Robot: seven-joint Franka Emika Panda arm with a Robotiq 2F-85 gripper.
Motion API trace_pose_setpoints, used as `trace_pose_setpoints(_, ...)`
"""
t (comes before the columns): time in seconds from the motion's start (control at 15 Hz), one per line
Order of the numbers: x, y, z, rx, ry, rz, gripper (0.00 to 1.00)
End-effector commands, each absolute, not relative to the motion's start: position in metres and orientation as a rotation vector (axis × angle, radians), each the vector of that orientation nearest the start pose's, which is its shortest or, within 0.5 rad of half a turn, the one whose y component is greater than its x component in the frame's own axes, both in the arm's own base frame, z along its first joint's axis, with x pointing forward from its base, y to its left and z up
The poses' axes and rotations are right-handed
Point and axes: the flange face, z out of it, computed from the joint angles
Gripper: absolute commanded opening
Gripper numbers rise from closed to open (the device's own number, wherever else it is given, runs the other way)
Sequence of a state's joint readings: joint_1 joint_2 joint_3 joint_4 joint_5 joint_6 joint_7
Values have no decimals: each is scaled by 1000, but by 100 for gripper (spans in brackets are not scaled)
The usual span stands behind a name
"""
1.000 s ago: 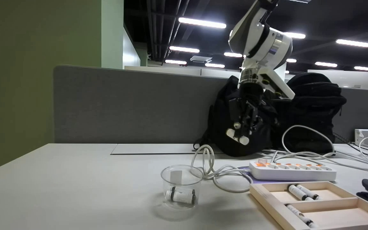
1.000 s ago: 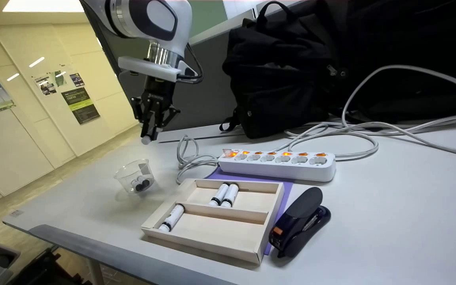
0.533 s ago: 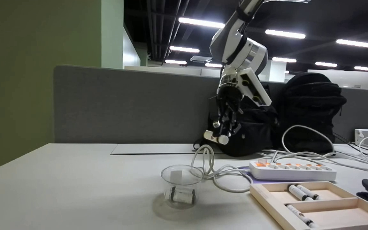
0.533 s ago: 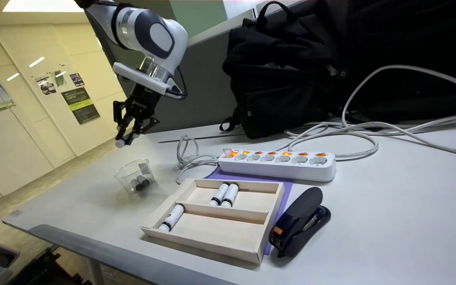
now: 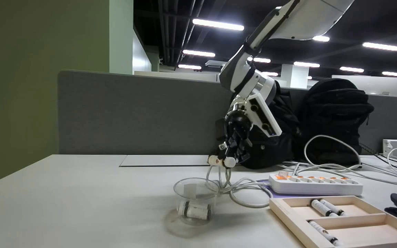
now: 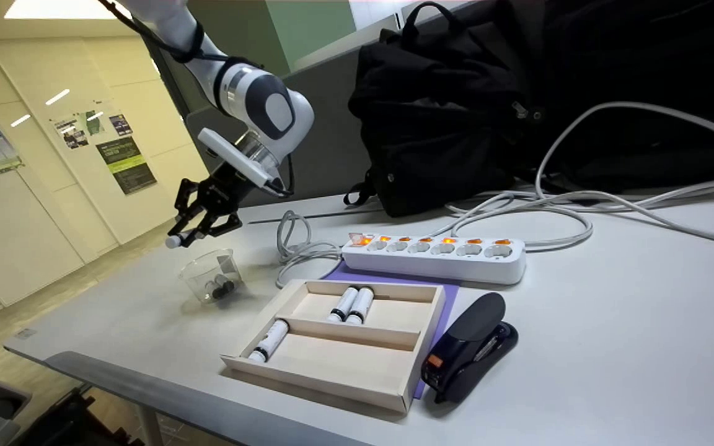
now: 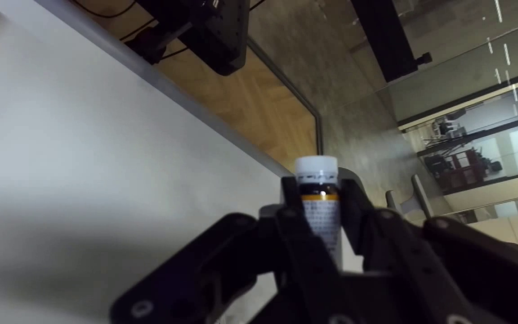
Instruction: Pick up the object in the tray and put it in the bowl.
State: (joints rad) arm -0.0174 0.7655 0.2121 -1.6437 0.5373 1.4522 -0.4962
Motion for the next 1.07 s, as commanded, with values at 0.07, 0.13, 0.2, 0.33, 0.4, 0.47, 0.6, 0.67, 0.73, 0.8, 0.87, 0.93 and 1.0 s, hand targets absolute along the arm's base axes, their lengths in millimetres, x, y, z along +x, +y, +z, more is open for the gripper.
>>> trace_pose_setpoints(0.07, 572, 171, 152, -1989, -486, 1016, 7)
trace_pose_setpoints(0.13, 573, 174, 148, -1979, -487, 1025, 7)
trace_pose_setpoints(0.2, 574, 178, 144, -1970, -486, 1031, 7)
trace_pose_setpoints(0.33, 575, 184, 137, -1964, -483, 1055, 7)
trace_pose_setpoints(0.4, 576, 186, 133, -1954, -486, 1062, 7)
trace_pose_setpoints(0.47, 576, 189, 131, -1949, -489, 1072, 7)
trace_pose_setpoints(0.6, 576, 193, 126, -1942, -494, 1098, 7)
trace_pose_setpoints(0.67, 576, 195, 125, -1936, -498, 1106, 7)
trace_pose_setpoints(0.73, 578, 196, 126, -1936, -508, 1105, 52)
trace_pose_setpoints(0.8, 579, 197, 125, -1931, -511, 1110, 53)
trace_pose_setpoints(0.87, 580, 197, 126, -1927, -513, 1111, 58)
trace_pose_setpoints(0.93, 581, 197, 128, -1921, -517, 1113, 65)
trace_pose_setpoints(1.0, 583, 197, 129, -1920, -521, 1112, 73)
